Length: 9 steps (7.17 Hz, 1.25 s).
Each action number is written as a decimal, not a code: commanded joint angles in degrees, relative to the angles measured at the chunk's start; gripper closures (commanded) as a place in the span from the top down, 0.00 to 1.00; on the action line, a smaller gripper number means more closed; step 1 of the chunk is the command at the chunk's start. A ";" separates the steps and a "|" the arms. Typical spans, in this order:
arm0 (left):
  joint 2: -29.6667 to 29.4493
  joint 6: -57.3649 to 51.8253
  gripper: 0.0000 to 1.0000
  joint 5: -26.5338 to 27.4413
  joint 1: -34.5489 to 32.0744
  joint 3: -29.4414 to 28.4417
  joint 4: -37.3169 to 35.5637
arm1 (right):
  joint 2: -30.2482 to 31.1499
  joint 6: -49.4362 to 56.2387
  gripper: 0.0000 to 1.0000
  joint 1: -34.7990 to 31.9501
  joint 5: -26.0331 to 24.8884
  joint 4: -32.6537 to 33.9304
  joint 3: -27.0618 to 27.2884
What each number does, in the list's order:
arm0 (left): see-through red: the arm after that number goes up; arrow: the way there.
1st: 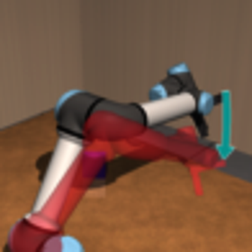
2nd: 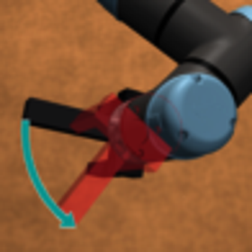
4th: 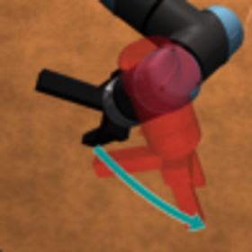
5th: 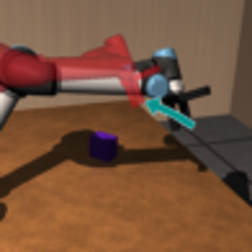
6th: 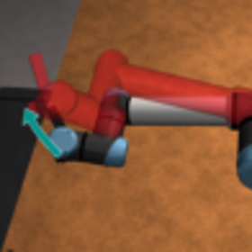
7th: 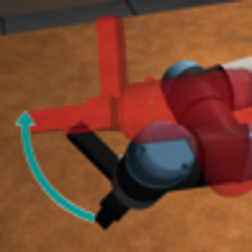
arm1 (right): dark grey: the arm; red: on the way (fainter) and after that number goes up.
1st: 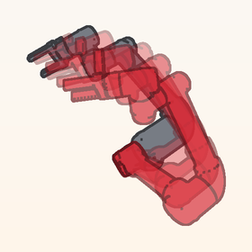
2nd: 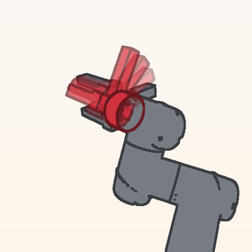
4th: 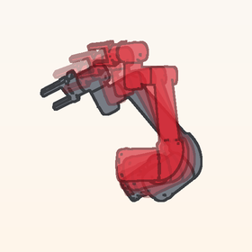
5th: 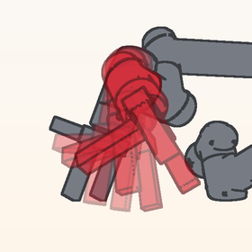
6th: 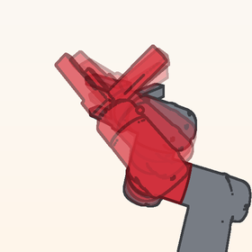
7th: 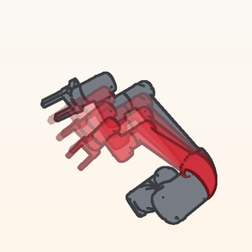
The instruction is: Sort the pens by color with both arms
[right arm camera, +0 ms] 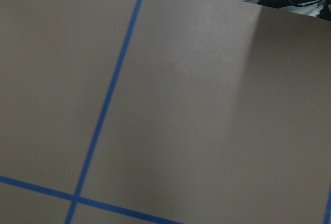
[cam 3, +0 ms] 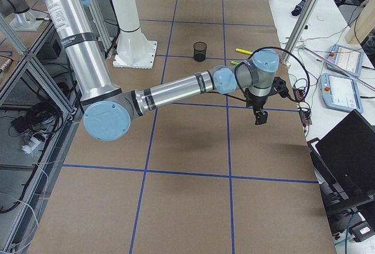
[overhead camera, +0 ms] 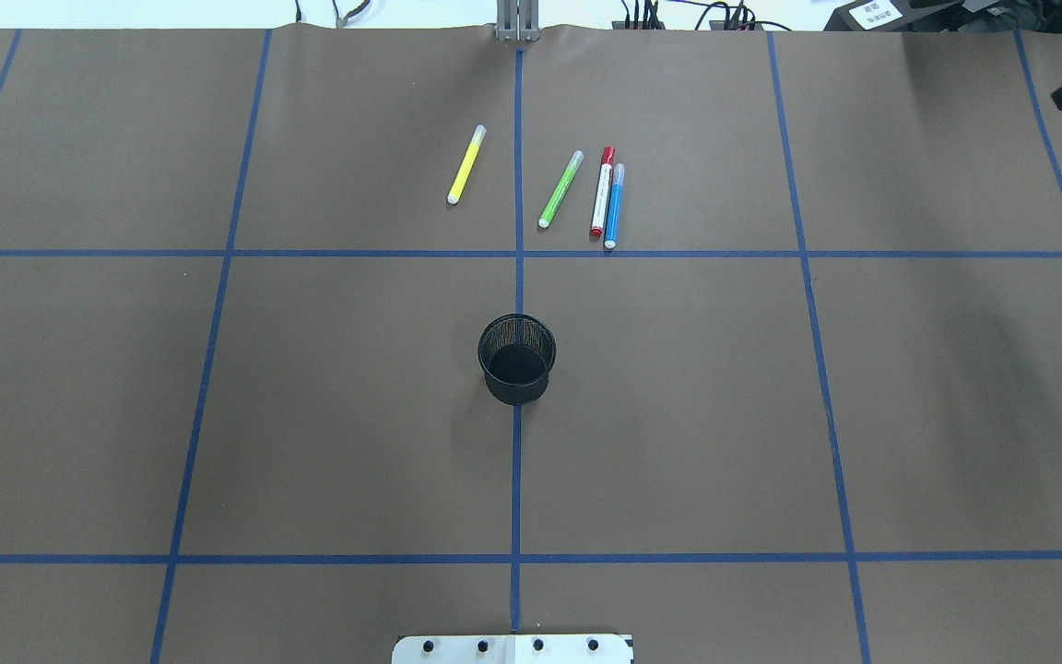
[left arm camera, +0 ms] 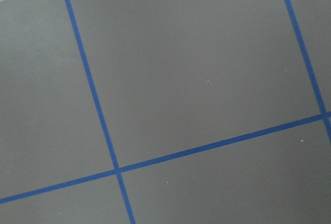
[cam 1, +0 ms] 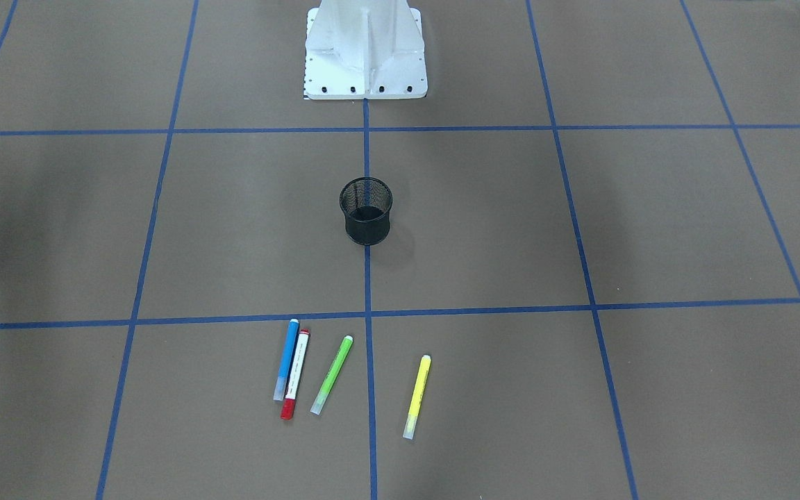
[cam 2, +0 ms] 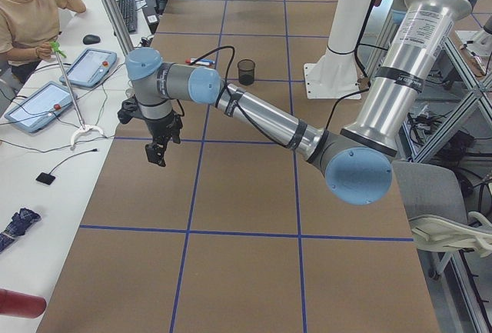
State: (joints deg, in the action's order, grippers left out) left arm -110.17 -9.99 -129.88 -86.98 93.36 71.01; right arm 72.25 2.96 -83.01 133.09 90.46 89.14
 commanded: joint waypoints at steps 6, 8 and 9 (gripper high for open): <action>25.24 -4.17 1.00 -4.76 -6.18 0.59 18.70 | 16.77 15.85 1.00 -12.69 0.15 -0.11 -0.02; 25.35 -1.98 1.00 -7.48 -6.27 0.77 18.11 | 16.87 14.89 1.00 -12.52 0.24 -0.11 0.06; 25.44 3.17 1.00 -7.49 -6.35 1.73 18.37 | 16.78 12.71 1.00 -12.52 0.24 -0.20 0.24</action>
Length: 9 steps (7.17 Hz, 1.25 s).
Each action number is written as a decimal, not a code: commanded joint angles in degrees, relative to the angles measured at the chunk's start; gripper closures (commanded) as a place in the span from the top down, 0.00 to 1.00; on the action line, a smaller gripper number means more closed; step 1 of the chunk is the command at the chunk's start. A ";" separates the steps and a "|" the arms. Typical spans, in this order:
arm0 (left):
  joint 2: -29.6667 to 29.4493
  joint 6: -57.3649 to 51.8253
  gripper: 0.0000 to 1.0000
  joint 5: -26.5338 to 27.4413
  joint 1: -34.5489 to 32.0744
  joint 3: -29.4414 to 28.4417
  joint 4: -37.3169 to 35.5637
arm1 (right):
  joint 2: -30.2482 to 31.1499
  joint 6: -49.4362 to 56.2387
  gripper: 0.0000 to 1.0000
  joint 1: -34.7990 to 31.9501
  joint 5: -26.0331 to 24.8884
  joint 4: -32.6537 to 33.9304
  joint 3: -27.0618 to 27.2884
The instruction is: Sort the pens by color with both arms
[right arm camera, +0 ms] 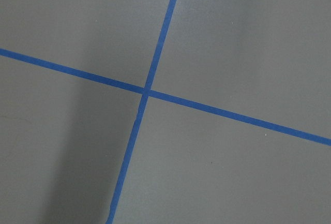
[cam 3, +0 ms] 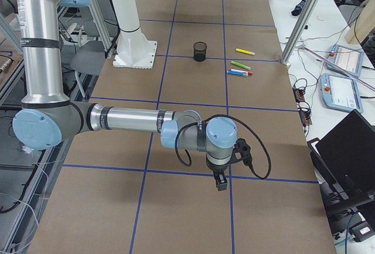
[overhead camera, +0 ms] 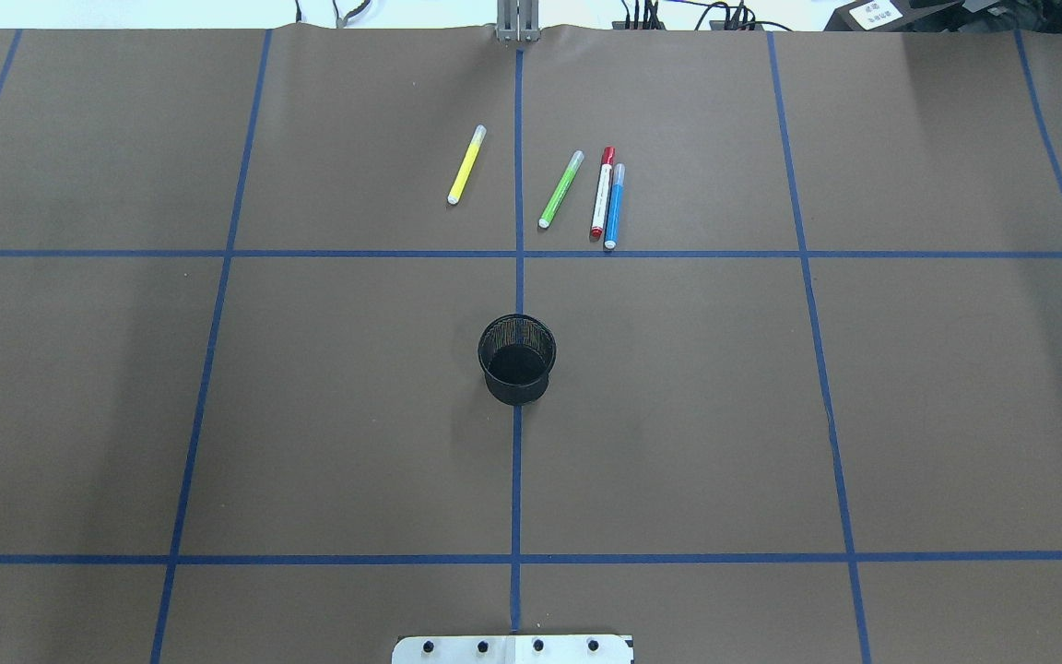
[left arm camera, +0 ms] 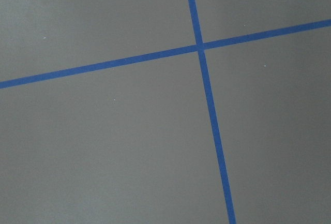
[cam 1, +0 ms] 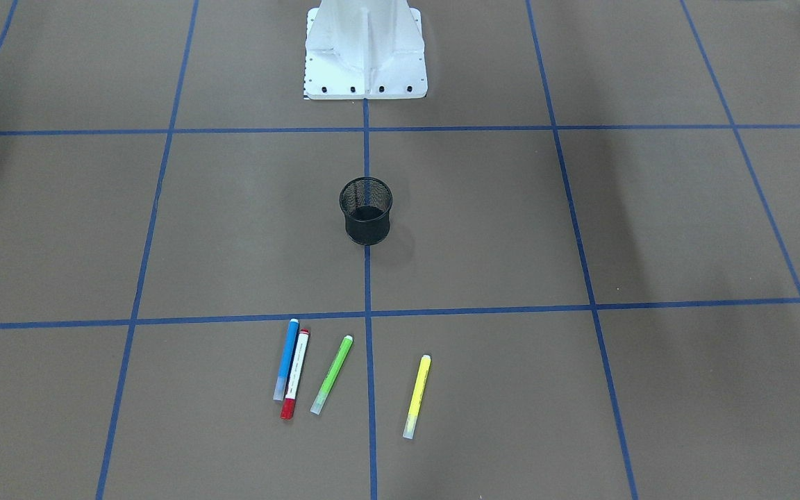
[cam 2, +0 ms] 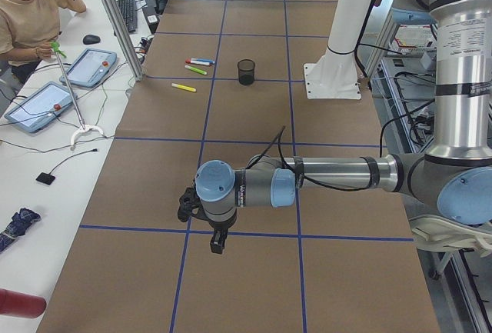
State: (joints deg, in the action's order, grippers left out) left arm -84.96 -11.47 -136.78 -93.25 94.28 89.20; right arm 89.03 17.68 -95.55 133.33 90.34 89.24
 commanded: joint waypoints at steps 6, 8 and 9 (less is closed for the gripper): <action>0.32 4.96 1.00 -0.15 -0.62 2.31 1.41 | -0.08 -7.05 1.00 0.36 0.52 -0.60 0.76; 0.32 4.79 1.00 -0.41 -0.62 2.66 1.50 | -0.08 -7.22 1.00 0.45 0.70 -0.60 0.76; 0.32 4.79 1.00 -0.24 -0.62 2.58 1.50 | -0.08 -8.27 1.00 0.71 0.70 -0.60 1.19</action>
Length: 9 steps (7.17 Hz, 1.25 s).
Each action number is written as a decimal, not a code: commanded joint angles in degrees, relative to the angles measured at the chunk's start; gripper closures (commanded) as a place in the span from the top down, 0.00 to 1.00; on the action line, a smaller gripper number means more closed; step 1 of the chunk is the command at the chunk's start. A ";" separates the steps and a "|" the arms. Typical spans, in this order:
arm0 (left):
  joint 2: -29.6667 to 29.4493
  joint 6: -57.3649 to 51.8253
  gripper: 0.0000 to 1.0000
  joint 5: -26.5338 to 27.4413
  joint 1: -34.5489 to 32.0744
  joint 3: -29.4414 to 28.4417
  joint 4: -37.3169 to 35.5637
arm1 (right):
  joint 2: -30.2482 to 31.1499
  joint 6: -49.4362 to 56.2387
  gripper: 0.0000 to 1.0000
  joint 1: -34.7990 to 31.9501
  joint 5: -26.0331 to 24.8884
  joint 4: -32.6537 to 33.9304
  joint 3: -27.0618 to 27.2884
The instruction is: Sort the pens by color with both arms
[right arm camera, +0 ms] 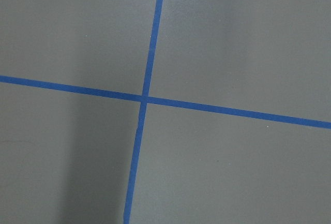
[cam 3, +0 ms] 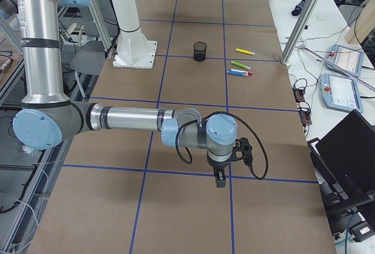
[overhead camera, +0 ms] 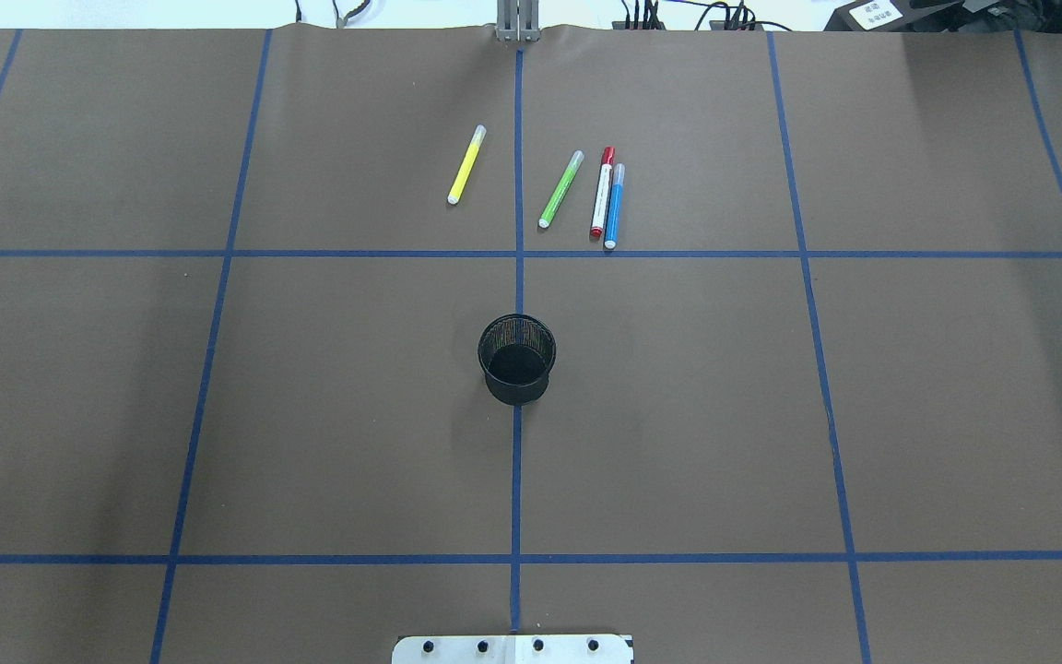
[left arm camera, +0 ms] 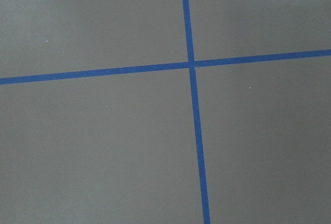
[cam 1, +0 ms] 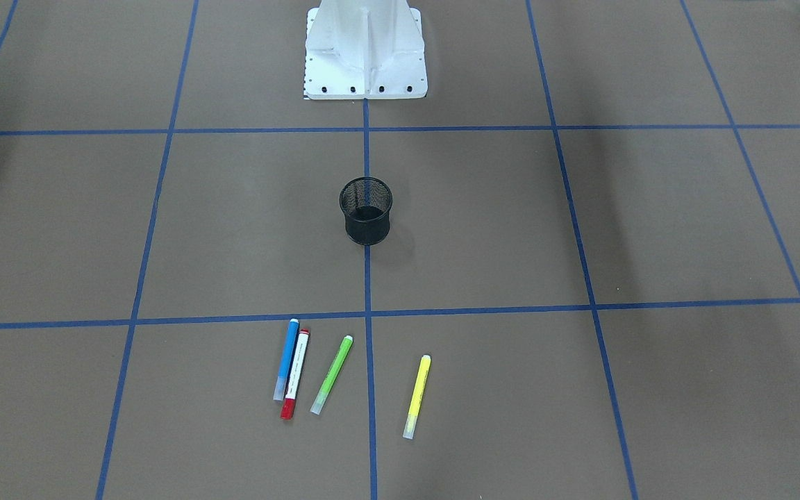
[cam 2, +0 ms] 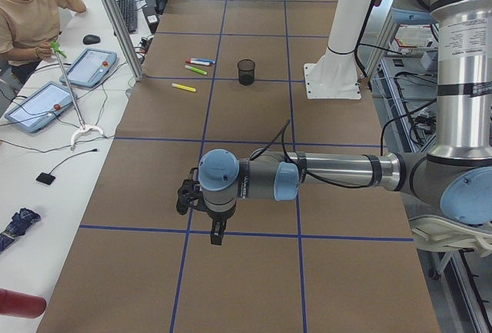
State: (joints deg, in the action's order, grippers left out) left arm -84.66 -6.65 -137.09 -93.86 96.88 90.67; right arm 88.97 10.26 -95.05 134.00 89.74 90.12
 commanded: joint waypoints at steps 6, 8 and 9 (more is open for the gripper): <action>0.02 0.15 1.00 0.15 -0.01 0.06 0.03 | -0.03 -5.60 1.00 1.89 0.03 -0.09 2.43; 0.02 0.15 1.00 0.15 -0.01 0.06 0.03 | -0.03 -5.60 1.00 2.07 0.56 -0.09 2.43; 0.02 0.15 1.00 0.15 -0.09 0.06 0.03 | -0.03 -5.60 1.00 2.24 0.65 -0.09 2.52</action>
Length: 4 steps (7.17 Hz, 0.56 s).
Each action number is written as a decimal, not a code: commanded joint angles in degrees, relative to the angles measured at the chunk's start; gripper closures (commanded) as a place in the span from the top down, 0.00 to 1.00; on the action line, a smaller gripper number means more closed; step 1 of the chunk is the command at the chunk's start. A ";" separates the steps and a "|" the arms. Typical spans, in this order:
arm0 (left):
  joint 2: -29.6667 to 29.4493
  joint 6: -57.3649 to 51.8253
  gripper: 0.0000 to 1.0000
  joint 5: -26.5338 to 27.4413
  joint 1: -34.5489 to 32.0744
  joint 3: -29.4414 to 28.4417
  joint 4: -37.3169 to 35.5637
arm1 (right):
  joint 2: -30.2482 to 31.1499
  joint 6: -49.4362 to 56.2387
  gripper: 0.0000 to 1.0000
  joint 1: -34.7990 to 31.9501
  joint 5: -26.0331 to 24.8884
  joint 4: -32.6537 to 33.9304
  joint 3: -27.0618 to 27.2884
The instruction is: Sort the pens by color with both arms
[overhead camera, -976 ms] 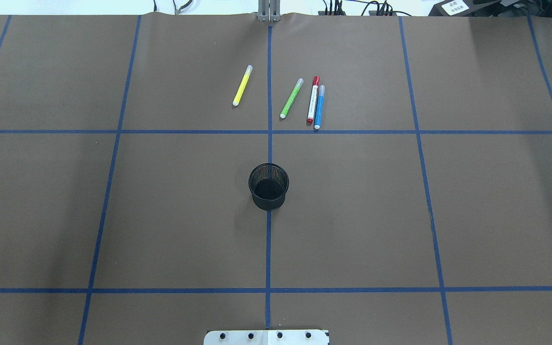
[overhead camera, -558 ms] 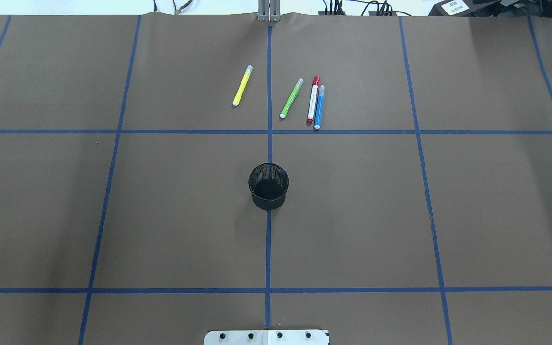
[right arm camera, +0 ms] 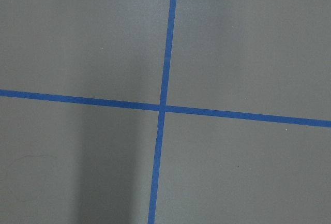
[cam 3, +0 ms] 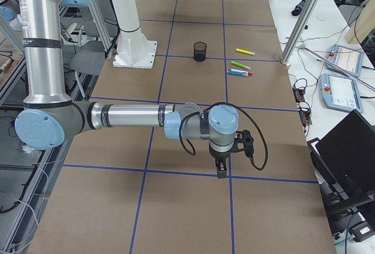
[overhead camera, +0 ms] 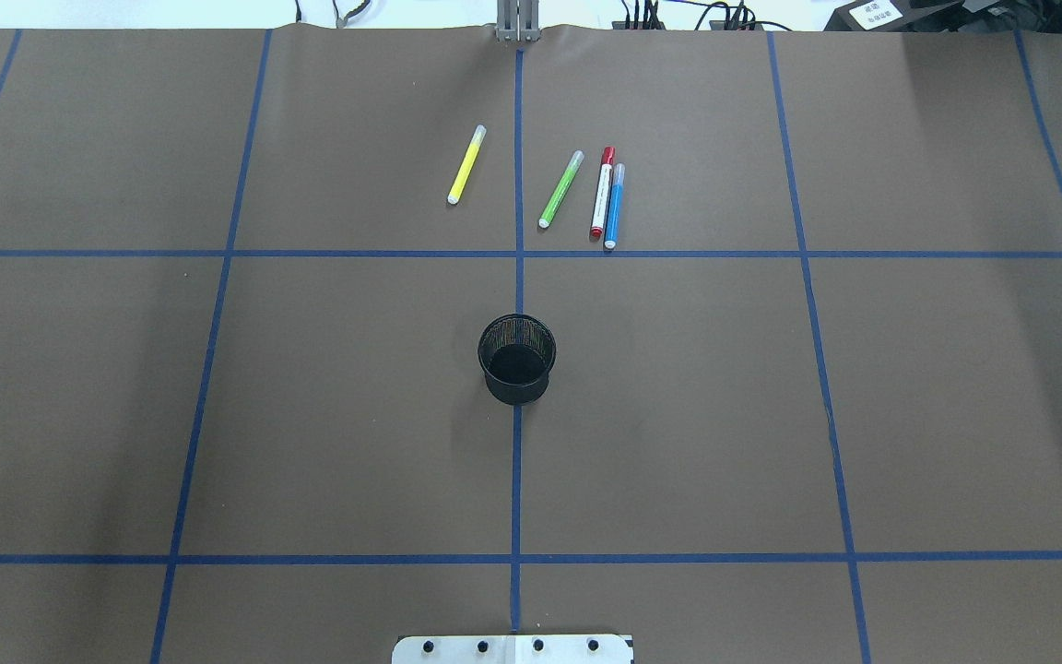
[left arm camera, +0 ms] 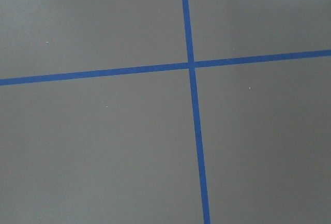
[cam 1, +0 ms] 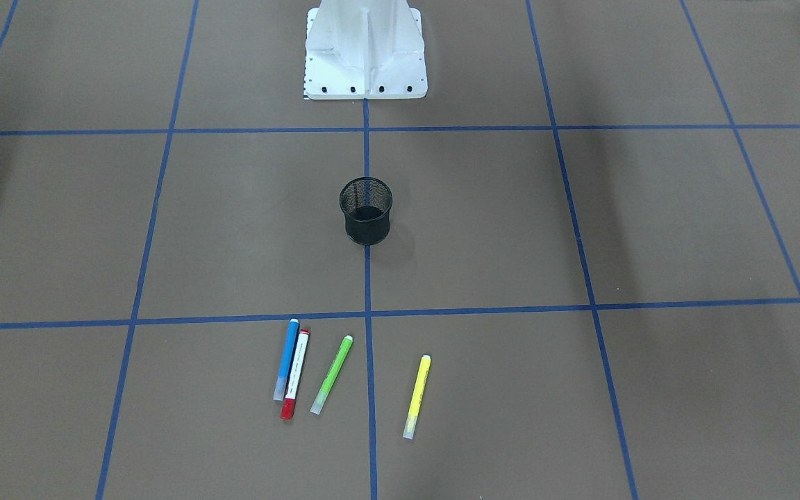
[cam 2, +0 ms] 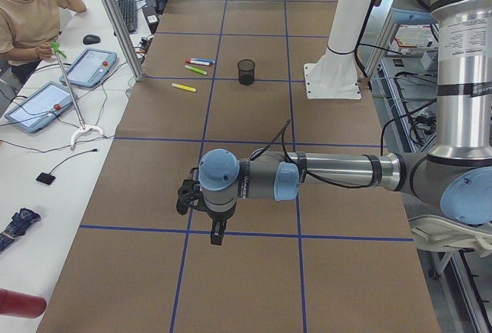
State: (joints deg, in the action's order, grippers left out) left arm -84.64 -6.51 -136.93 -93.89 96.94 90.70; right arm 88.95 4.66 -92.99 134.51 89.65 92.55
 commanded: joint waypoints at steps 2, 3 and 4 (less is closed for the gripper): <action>0.00 0.00 1.00 0.00 -0.06 0.00 0.00 | 0.00 0.00 1.00 0.27 0.14 0.00 0.09; 0.00 0.00 1.00 0.00 -0.15 0.00 0.00 | 0.00 0.00 1.00 0.35 0.14 0.00 0.09; 0.00 0.00 1.00 0.00 -0.24 0.00 0.00 | 0.00 0.00 1.00 0.44 0.14 0.00 0.09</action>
State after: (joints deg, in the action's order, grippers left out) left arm -84.64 -6.50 -136.93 -94.04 96.94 90.70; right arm 88.95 4.66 -92.66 134.65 89.65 92.63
